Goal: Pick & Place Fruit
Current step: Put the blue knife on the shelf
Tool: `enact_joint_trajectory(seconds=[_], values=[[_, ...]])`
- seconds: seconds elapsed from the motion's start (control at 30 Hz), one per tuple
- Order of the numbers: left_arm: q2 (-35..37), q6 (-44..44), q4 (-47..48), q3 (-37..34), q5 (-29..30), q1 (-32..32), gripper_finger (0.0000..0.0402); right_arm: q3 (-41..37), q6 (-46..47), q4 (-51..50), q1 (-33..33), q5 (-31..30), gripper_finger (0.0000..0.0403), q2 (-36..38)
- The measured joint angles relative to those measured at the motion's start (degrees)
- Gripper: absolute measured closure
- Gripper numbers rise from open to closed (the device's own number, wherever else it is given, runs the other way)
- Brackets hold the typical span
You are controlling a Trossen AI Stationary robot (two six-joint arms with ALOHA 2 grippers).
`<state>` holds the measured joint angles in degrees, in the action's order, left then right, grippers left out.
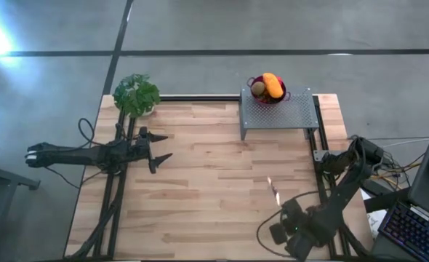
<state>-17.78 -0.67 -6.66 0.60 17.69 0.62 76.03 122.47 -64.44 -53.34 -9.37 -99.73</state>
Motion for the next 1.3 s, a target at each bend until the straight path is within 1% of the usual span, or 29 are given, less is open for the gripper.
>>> enact_joint_trajectory(seconds=[0.2,0.47,0.6,0.73,0.87,1.07,1.17,1.3], values=[[0.0,0.0,-0.02,0.0,-0.02,0.0,0.0037,1.42,-2.92,-11.46,4.38,0.0,0.0373,6.67],[0.0,0.02,0.07,0.0,-0.02,-0.01,0.0037,-1.46,-3.92,-21.73,12.34,0.13,0.0373,22.79],[0.0,0.01,0.16,0.0,-0.01,-0.01,0.0037,-1.65,-4.21,-25.7,17.22,-1.86,0.0373,30.62],[0.0,0.0,0.22,0.0,-0.02,0.0,0.0037,-2.76,-7.37,-25.73,22.98,-3.74,0.0373,36.89],[0.0,0.01,0.24,0.0,-0.01,0.0,0.0037,-5.22,-11.84,-25.6,29.89,-4.29,0.0374,41.26],[0.0,0.02,0.26,0.0,-0.01,0.0,0.0037,-11.15,-19.88,-25.58,43.04,-3.53,0.0374,46.5],[0.0,0.01,0.28,0.0,-0.02,0.0,0.0037,-14.58,-26.28,-25.1,50.65,-1.18,0.0374,48.21],[0.0,0.02,0.28,0.0,-0.02,0.0,0.0037,-17.84,-37.09,-22.51,61.65,1.47,0.0374,49.14]])
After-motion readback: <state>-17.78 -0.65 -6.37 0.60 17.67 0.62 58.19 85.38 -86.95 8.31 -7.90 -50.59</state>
